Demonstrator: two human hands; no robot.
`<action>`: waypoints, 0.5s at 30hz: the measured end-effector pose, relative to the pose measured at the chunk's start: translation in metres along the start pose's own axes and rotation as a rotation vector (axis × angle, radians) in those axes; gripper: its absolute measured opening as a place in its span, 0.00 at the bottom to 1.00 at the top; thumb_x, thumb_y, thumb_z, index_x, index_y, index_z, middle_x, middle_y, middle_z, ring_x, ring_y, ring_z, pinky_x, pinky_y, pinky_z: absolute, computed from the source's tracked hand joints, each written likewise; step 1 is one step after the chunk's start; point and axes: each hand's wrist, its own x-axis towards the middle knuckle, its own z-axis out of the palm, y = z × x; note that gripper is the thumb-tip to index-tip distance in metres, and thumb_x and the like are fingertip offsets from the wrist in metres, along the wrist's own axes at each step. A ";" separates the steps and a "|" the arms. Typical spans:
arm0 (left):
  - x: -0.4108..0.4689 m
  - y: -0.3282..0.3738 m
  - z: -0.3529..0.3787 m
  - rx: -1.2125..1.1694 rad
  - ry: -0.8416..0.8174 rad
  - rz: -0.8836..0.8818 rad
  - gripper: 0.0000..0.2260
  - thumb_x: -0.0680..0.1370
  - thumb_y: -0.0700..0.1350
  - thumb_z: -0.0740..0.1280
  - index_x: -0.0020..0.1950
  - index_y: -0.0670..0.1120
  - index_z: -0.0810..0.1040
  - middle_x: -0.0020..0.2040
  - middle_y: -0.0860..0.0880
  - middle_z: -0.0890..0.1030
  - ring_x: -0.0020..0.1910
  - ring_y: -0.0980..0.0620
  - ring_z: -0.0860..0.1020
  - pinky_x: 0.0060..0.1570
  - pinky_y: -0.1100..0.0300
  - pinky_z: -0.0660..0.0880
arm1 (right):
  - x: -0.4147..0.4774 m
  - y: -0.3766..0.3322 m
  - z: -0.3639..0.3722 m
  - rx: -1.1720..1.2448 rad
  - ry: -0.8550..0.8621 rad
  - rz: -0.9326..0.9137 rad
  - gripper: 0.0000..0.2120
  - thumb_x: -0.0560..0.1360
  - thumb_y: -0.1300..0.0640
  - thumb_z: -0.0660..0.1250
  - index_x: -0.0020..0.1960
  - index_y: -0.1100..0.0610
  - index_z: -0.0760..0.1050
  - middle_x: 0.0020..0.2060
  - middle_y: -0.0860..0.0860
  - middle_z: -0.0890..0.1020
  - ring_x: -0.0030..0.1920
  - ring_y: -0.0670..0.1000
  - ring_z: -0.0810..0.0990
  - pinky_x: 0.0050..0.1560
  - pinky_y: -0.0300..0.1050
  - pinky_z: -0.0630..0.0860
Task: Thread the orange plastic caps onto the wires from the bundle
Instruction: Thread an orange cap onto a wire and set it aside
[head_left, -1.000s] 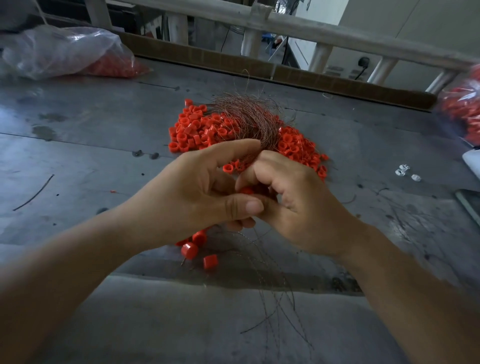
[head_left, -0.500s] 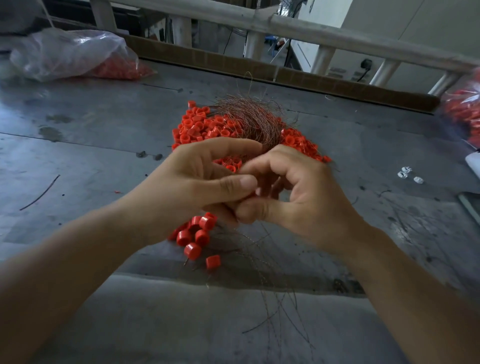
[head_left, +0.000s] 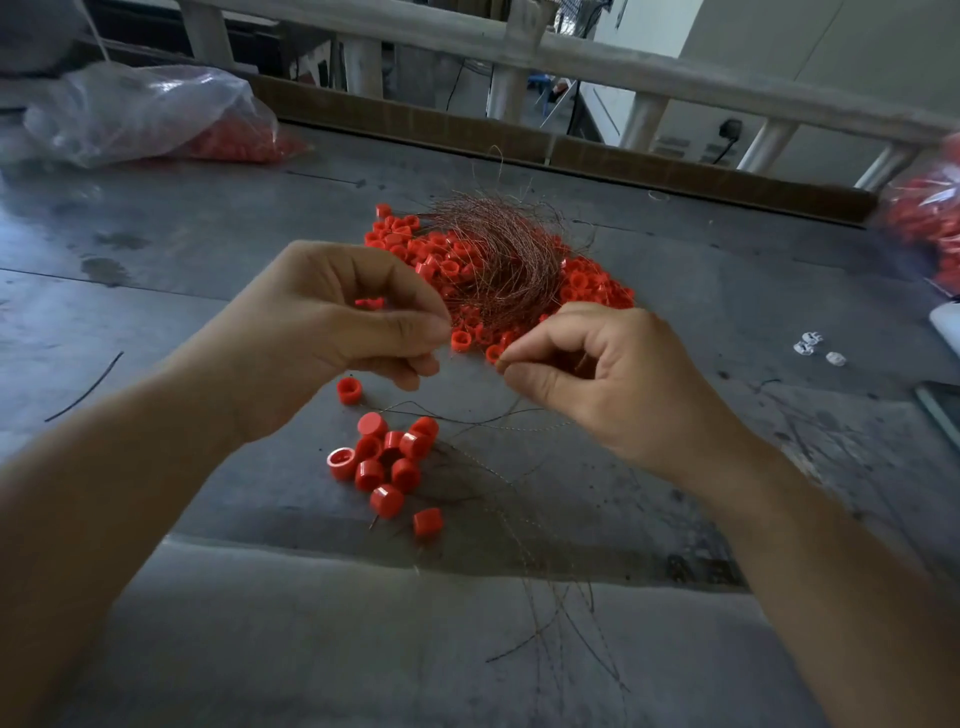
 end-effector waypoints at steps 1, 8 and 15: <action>0.000 -0.001 -0.001 0.121 0.017 -0.001 0.11 0.55 0.47 0.74 0.34 0.47 0.82 0.32 0.48 0.82 0.29 0.53 0.80 0.30 0.66 0.77 | 0.000 0.000 0.002 -0.023 -0.019 0.007 0.02 0.69 0.59 0.72 0.41 0.55 0.81 0.34 0.41 0.76 0.38 0.38 0.76 0.39 0.27 0.70; 0.002 -0.005 -0.005 0.423 -0.009 -0.130 0.12 0.56 0.59 0.70 0.34 0.56 0.83 0.31 0.54 0.82 0.28 0.65 0.76 0.32 0.70 0.73 | 0.000 0.004 0.015 -0.226 -0.258 0.029 0.05 0.69 0.56 0.72 0.45 0.53 0.82 0.33 0.37 0.74 0.36 0.33 0.74 0.40 0.21 0.67; 0.020 -0.025 -0.018 0.694 0.494 -0.073 0.05 0.71 0.40 0.72 0.42 0.50 0.81 0.36 0.54 0.78 0.35 0.55 0.75 0.40 0.62 0.68 | -0.001 0.004 0.007 -0.131 -0.216 0.061 0.13 0.67 0.43 0.68 0.41 0.52 0.80 0.34 0.42 0.78 0.39 0.37 0.75 0.39 0.27 0.70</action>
